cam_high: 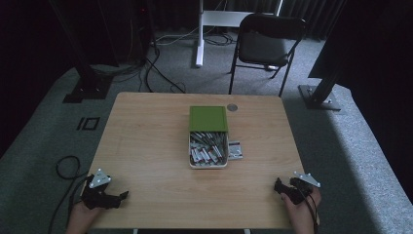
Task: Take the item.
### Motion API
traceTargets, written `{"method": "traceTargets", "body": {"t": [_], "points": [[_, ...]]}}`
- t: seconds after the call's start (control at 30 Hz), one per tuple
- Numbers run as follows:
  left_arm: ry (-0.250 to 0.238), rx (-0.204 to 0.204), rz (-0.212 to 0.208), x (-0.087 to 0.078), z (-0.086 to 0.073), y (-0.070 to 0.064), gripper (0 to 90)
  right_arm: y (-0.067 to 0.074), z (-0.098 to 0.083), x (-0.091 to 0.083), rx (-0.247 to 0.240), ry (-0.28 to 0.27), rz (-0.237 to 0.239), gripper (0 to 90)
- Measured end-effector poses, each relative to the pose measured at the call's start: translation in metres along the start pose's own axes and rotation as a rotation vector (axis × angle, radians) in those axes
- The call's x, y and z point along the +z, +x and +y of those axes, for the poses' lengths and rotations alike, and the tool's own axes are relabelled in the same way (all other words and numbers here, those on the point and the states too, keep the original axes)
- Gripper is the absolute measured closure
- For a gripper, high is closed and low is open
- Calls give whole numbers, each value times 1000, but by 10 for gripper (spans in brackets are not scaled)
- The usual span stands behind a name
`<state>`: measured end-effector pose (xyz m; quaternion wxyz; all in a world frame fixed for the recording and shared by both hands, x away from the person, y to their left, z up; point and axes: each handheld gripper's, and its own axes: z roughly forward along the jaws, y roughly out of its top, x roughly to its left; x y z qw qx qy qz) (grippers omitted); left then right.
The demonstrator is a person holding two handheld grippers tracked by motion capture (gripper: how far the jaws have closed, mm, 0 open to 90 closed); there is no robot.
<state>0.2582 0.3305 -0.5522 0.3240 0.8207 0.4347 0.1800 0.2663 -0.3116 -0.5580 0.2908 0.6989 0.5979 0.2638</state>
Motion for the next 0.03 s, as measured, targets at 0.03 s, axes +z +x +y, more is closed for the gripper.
{"method": "traceTargets", "body": {"t": [0.03], "points": [[0, 0, 0, 0, 0, 0, 14, 0, 0, 0, 0, 0, 0, 114]]}}
